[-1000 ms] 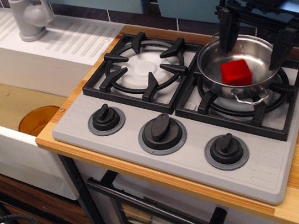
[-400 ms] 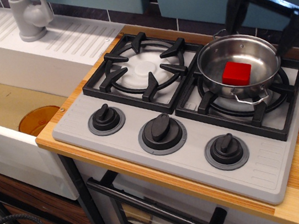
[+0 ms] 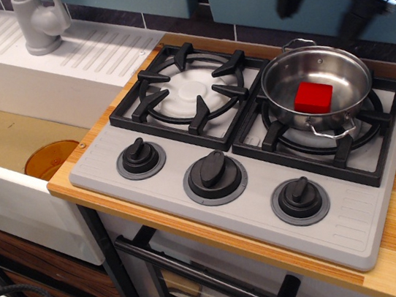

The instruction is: Put redcube in pan and put pan on stove

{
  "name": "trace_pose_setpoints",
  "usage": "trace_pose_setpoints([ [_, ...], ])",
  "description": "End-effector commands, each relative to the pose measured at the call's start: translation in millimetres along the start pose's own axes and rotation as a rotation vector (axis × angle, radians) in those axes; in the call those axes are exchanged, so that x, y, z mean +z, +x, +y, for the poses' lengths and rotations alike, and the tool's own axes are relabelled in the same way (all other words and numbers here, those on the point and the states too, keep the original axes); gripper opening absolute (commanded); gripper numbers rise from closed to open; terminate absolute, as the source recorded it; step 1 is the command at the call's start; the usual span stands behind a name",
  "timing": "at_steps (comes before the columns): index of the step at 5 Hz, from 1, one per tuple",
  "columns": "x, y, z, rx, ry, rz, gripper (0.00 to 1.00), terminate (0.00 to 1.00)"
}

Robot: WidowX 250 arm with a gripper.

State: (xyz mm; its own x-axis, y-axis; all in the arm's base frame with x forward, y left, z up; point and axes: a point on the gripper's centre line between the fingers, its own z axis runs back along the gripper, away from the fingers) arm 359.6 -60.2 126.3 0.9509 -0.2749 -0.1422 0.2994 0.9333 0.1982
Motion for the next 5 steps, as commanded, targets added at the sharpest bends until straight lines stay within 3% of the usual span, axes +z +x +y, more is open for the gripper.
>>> trace_pose_setpoints([
  [1, 16, -7, 27, 0.013, -0.007, -0.115, 1.00, 0.00],
  [3, -10, -10, 19, 0.018, -0.048, -0.134, 1.00, 0.00],
  [5, -35, 5, 13, 0.015, -0.066, -0.190, 1.00, 0.00],
])
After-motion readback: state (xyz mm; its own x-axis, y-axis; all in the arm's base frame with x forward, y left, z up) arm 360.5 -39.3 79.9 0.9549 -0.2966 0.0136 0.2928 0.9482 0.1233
